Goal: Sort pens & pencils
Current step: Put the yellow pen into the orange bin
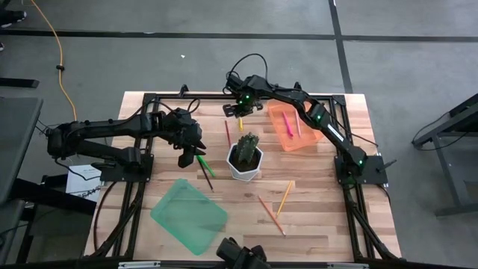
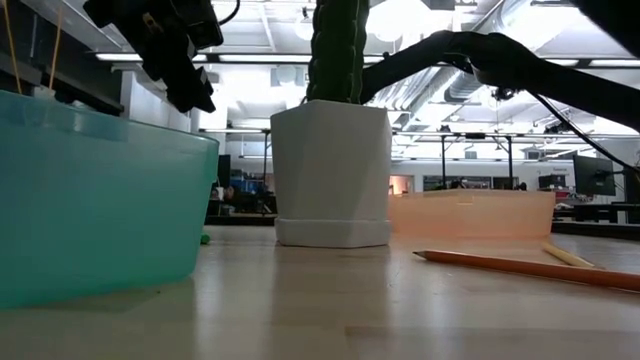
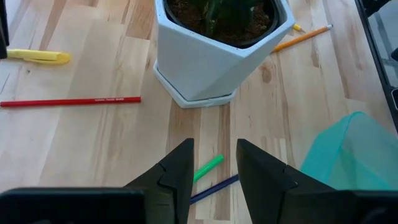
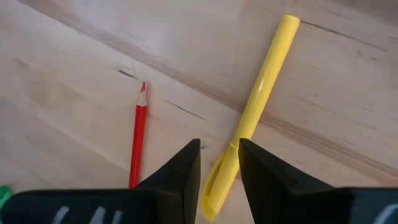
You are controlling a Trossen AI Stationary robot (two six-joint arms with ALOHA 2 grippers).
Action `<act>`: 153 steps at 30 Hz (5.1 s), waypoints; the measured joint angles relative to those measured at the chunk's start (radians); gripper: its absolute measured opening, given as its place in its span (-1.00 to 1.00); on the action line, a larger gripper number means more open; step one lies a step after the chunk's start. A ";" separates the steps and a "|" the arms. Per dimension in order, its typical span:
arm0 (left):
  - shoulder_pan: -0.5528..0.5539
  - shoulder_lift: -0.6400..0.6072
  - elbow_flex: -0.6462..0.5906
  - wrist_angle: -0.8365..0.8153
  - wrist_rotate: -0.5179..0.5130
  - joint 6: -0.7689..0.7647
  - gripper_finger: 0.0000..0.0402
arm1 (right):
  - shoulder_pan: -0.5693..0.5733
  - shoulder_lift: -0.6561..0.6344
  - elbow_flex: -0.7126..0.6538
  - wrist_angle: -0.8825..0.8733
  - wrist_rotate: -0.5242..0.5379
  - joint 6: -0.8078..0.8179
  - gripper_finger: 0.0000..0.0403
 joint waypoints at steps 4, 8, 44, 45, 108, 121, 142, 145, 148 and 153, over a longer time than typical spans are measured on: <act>0.000 0.000 0.000 0.000 0.000 0.001 -0.46 | 0.000 0.000 0.000 -0.001 -0.002 -0.002 -0.50; 0.000 0.000 0.000 0.000 0.001 0.002 -0.46 | -0.001 0.000 0.000 -0.003 -0.029 -0.022 -0.50; 0.000 0.000 0.000 -0.037 0.001 0.018 -0.46 | 0.060 0.000 0.002 0.111 -0.121 -0.003 -0.59; 0.000 0.000 0.000 -0.040 0.001 0.018 -0.46 | 0.068 0.000 0.002 0.118 -0.120 0.005 -0.59; 0.314 0.423 0.291 0.223 0.149 -0.091 -0.46 | 0.019 -0.643 0.037 -0.249 0.465 -0.450 -0.59; 0.315 0.642 0.515 0.013 -0.006 -0.002 -0.46 | -0.084 -0.647 0.037 -0.257 0.413 -0.578 -0.59; 0.446 0.713 0.516 0.131 0.080 0.037 -0.95 | -0.169 -0.647 0.037 -0.216 0.341 -0.514 -0.59; 0.446 0.755 0.515 0.142 0.111 0.003 -0.97 | -0.174 -0.647 0.037 -0.209 0.339 -0.523 -0.59; 0.444 0.793 0.515 0.164 0.131 -0.047 -0.99 | -0.174 -0.647 0.037 -0.210 0.337 -0.556 -0.59; 0.444 0.816 0.515 0.196 0.132 -0.118 -0.99 | -0.174 -0.647 0.037 -0.210 0.314 -0.603 -0.59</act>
